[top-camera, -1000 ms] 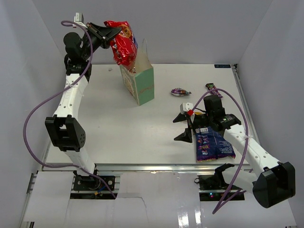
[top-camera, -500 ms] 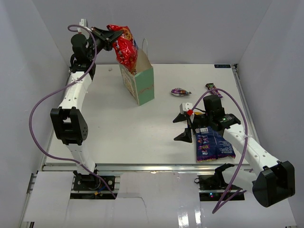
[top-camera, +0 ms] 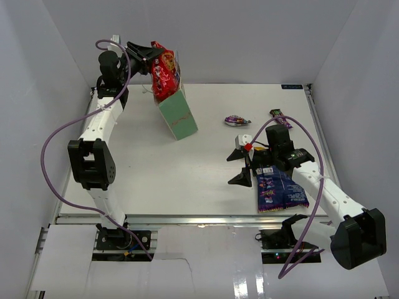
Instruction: Place the snacks into the paper bag
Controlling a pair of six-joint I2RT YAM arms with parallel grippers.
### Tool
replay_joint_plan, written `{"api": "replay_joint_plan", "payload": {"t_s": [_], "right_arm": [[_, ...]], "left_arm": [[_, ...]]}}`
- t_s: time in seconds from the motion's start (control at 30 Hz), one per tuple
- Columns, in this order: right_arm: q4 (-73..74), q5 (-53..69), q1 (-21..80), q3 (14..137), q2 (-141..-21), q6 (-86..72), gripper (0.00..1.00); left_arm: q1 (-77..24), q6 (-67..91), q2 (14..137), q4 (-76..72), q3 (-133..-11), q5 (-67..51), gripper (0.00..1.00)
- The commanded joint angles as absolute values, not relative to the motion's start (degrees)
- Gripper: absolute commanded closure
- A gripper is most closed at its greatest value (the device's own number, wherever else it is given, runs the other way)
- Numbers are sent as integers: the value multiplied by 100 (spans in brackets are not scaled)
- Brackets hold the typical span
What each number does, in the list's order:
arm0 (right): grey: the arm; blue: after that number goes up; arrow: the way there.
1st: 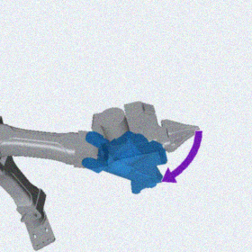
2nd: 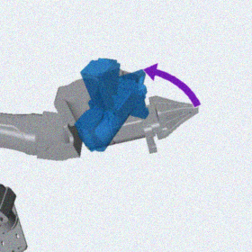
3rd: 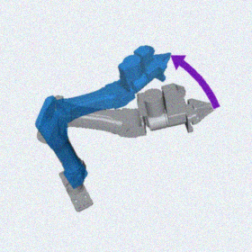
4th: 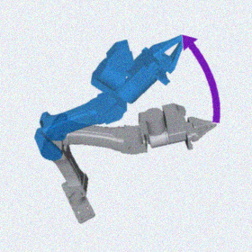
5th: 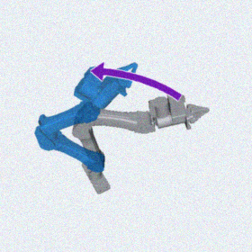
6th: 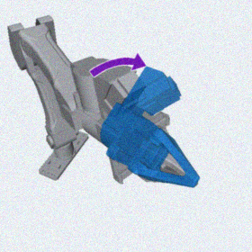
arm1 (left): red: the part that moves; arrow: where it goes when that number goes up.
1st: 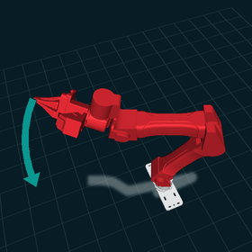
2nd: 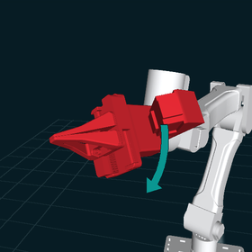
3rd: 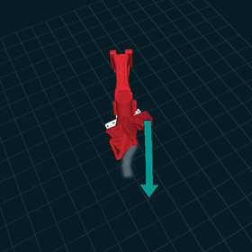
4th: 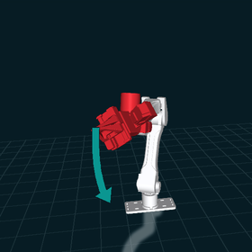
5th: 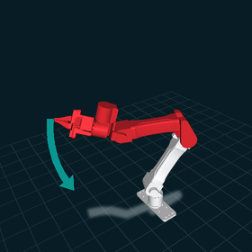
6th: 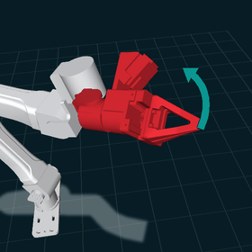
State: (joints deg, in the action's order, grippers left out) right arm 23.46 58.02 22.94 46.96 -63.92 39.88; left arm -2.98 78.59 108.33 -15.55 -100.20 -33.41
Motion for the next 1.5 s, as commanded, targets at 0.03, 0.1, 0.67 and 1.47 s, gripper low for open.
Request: {"api": "replay_joint_plan", "payload": {"t_s": [0.03,0.1,0.67,1.47], "right_arm": [[2276,5836,2276,4693,-6425,4078,3],[2268,5836,2276,4685,-6425,4087,3],[2285,5792,2276,4693,-6460,4096,3],[2312,5774,2276,4720,-6478,4096,3]], "left_arm": [[-404,7954,10538,-2215,-10195,-3375,45],[-448,7945,10564,-2215,-10265,-3375,40],[-615,7647,10459,-1916,-10836,-3217,13],[-712,6162,10441,182,-11381,-2391,2]]}}
